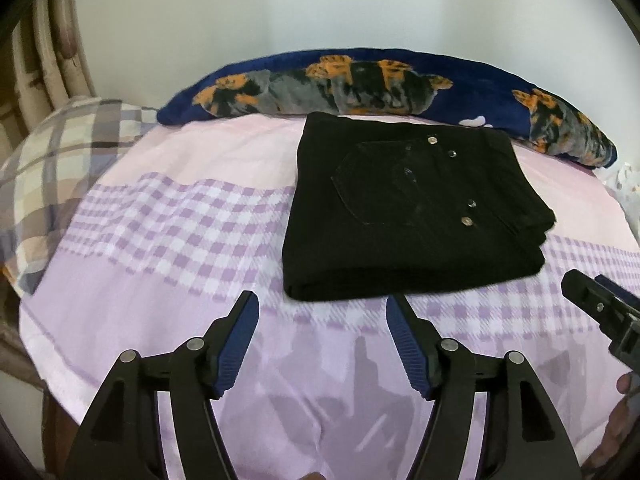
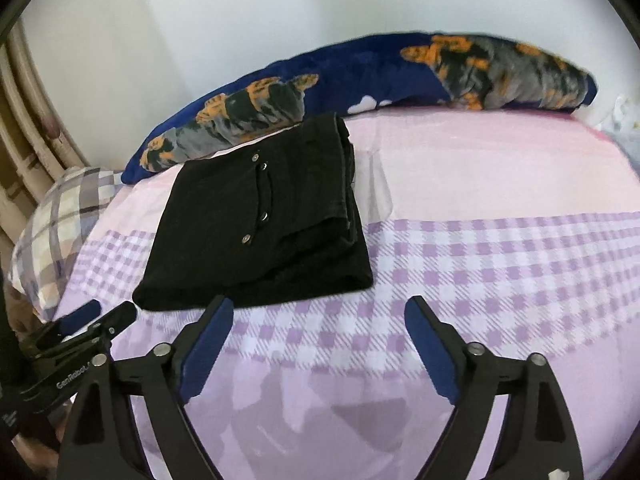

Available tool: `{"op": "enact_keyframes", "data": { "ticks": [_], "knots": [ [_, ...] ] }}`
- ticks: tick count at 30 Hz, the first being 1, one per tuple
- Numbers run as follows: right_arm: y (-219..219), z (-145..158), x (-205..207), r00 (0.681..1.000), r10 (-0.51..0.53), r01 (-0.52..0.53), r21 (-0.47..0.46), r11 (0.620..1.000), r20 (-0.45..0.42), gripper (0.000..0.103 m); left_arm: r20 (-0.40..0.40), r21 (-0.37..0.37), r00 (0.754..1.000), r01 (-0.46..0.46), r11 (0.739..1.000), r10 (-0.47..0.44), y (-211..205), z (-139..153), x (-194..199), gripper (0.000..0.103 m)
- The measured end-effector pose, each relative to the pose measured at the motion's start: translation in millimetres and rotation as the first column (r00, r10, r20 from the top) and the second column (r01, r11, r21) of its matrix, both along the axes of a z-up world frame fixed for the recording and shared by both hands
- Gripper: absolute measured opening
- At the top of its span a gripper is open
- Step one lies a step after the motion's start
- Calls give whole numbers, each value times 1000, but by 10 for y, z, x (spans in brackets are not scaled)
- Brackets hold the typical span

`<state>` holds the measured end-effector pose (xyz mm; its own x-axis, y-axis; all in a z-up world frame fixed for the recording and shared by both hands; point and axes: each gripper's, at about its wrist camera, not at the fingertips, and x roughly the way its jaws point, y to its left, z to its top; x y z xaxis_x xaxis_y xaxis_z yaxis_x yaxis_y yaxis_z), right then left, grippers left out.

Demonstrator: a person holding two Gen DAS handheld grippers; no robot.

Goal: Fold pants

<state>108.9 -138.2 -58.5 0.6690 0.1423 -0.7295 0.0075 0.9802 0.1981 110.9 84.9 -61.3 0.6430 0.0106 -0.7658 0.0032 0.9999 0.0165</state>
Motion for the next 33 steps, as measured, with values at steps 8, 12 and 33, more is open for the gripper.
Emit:
{"op": "enact_keyframes", "data": {
  "ticks": [8,12,33],
  "knots": [
    [177,159,-329,998,8,-3,-78,997,60,101,39,26,999,0,1000,-1,-133,108,-351,67],
    [188,203,-461,996,-1,10,-98,995,86,102,47,29,999,-10,1000,9,-156,142,-443,67],
    [254,238,-513,993,6,11,-139,990,118,102,77,57,997,-22,998,18,-233,198,-561,67]
  ]
}}
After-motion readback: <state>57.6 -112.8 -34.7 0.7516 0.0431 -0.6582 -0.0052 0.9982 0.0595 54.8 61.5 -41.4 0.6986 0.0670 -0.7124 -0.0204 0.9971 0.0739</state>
